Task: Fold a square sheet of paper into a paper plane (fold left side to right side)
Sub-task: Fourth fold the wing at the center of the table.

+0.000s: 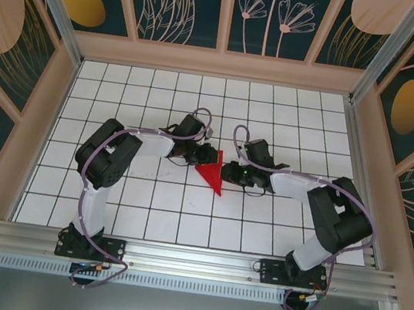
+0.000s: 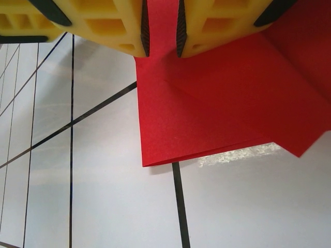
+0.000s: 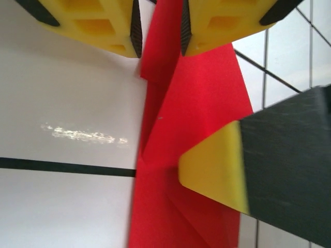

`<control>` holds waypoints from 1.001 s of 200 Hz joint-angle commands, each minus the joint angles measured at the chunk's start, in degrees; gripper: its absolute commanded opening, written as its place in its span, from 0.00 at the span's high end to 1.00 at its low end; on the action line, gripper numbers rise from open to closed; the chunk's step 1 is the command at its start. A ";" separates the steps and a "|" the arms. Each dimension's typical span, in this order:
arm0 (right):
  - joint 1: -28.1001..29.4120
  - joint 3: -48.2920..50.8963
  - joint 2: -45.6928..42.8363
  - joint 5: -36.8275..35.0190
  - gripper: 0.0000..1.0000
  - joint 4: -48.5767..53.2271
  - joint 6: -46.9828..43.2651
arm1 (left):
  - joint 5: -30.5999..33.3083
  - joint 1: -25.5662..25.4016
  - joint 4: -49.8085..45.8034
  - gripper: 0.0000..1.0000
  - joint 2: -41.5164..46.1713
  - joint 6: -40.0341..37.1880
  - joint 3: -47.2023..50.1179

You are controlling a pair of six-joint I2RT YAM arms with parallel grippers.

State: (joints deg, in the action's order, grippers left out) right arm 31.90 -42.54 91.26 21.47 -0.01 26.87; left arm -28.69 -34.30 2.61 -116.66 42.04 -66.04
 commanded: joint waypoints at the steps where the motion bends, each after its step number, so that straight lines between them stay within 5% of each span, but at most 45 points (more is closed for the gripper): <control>1: -0.26 -1.23 -3.58 1.60 0.67 4.42 -0.91 | 2.24 -0.33 -2.92 0.75 -2.17 -0.47 2.93; 57: 4.18 -0.60 -0.44 7.31 0.72 -1.03 2.43 | 2.34 -0.37 -3.01 0.75 -1.90 -0.56 3.02; 200: 6.45 2.99 3.30 5.51 0.78 -0.09 3.01 | 2.76 -0.38 -3.05 0.76 -2.08 -0.56 2.80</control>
State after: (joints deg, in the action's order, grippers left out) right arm 37.21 -40.95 93.93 26.87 -1.17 29.10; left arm -28.51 -34.30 3.86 -116.40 42.04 -65.23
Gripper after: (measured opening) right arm 0.231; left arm 0.239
